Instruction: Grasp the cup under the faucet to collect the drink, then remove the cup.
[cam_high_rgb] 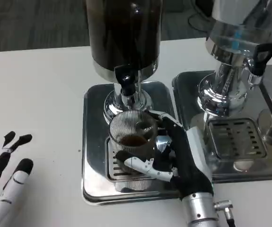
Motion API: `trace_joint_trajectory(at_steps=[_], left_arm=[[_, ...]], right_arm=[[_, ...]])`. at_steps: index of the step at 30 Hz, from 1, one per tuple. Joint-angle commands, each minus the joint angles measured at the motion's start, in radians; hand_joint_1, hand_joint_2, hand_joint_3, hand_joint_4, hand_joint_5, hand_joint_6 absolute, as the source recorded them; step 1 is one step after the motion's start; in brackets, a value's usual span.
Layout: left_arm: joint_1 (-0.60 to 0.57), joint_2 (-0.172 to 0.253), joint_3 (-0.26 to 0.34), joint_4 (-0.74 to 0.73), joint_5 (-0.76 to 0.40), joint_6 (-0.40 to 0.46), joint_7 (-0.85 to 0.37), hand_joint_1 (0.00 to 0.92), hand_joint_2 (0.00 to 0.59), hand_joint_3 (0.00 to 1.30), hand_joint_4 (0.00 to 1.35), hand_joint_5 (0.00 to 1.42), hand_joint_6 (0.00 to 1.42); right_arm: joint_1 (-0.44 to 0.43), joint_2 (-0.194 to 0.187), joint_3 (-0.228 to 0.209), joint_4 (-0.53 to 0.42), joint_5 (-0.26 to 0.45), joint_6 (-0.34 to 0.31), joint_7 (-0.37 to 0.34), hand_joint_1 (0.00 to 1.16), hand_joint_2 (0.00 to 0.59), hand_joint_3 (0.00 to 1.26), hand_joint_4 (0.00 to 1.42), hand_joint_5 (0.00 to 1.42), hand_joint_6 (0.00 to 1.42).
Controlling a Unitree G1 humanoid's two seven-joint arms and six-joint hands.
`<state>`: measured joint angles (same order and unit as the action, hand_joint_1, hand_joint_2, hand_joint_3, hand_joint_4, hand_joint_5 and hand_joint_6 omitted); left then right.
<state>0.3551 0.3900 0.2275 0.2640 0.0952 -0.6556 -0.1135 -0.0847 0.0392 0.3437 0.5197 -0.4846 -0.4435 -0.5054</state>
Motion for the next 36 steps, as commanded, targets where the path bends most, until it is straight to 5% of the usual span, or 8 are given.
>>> trace_joint_trajectory(at_steps=[1,5,8,10,15,18,36], left_arm=[[-0.014,0.026,-0.006,0.007,0.033,0.025,-0.001,0.0,0.2,0.18,0.0,0.03,0.0],[-0.014,0.045,-0.027,-0.019,0.119,0.065,0.015,0.0,0.182,0.01,0.0,0.0,0.0],[-0.011,0.073,-0.04,-0.062,0.223,0.098,0.036,0.0,0.148,0.0,0.0,0.0,0.0],[-0.009,0.103,-0.058,-0.103,0.327,0.131,0.054,0.0,0.142,0.0,0.0,0.0,0.0],[-0.01,0.146,-0.092,-0.144,0.45,0.182,0.073,0.0,0.132,0.0,0.0,0.0,0.0],[-0.006,0.168,-0.113,-0.167,0.497,0.204,0.081,0.0,0.127,0.0,0.0,0.0,0.0],[0.02,0.222,-0.124,-0.183,0.495,0.224,0.077,0.0,0.108,0.0,0.0,0.0,0.0]], right_arm=[[0.024,0.003,-0.007,-0.054,-0.001,-0.028,-0.013,1.11,0.077,0.47,0.57,0.81,1.24],[0.036,-0.01,-0.004,-0.09,-0.037,-0.052,-0.045,1.11,0.077,0.47,0.57,0.81,1.24],[0.05,-0.008,-0.007,-0.095,-0.03,-0.05,-0.033,1.1,0.075,0.47,0.58,0.81,1.25],[0.064,-0.032,0.011,-0.139,-0.098,-0.041,-0.061,1.1,0.075,0.47,0.58,0.81,1.25],[0.094,-0.015,-0.005,-0.153,-0.021,-0.048,-0.018,1.1,0.076,0.48,0.58,0.81,1.23],[0.115,-0.042,0.0,-0.186,-0.038,-0.056,-0.011,1.1,0.076,0.48,0.58,0.81,1.23],[0.254,-0.045,0.004,-0.375,0.004,-0.078,0.071,1.1,0.075,0.49,0.59,0.82,1.25]])
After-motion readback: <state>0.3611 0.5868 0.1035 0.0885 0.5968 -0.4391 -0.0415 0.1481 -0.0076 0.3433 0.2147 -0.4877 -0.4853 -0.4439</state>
